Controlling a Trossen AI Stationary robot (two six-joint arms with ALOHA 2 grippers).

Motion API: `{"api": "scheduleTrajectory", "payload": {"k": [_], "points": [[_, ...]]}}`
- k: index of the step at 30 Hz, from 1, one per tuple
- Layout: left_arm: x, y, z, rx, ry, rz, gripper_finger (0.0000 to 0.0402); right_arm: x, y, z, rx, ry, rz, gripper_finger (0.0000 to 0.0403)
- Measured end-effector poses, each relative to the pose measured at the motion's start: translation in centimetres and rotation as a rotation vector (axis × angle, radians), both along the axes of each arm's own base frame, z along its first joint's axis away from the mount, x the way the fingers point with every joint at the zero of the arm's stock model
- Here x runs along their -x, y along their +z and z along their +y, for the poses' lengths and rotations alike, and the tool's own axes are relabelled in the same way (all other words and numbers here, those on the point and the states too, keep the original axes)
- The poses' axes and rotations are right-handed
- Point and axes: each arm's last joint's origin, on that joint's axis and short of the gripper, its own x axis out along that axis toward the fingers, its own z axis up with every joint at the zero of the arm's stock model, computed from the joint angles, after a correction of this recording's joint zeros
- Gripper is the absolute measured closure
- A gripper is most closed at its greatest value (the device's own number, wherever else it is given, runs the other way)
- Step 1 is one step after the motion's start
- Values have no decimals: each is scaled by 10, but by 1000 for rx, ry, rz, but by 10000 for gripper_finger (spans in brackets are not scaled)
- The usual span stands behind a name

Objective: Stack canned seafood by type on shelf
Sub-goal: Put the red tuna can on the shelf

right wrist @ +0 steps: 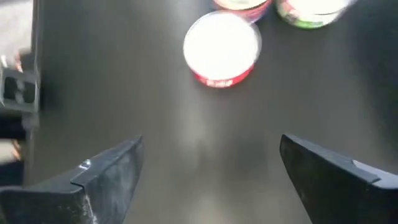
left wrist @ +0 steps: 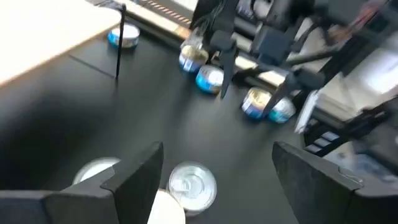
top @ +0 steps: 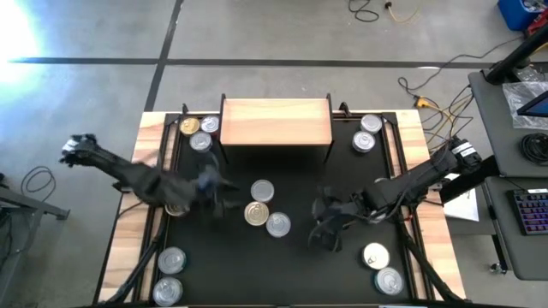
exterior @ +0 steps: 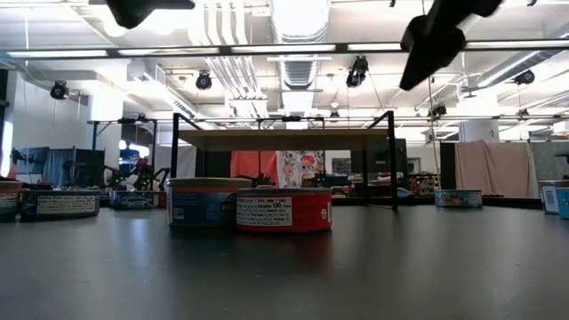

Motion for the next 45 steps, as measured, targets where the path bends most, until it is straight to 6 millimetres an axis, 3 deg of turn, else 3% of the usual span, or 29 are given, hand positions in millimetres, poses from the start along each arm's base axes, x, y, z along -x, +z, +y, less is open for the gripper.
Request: {"api": "scheduleTrajectory", "payload": {"k": [7,18,25,31,40,45], "points": [[-14,-40,-58,-13,21,119,115,2,-22,32,118,176,4,30],[-43,-79,-88,-204,-64,397,116,-27,-63,50,185,176,-37,30],[-50,-95,-99,-200,-136,509,116,-42,-89,37,150,45,30,30],[-48,-113,-110,-222,-158,565,116,-51,-91,18,103,18,58,16],[-47,-140,-123,-212,-149,641,109,-62,-88,5,311,237,-26,3],[-46,-140,-122,-195,-146,653,98,-68,-90,-12,357,288,-22,3]]}}
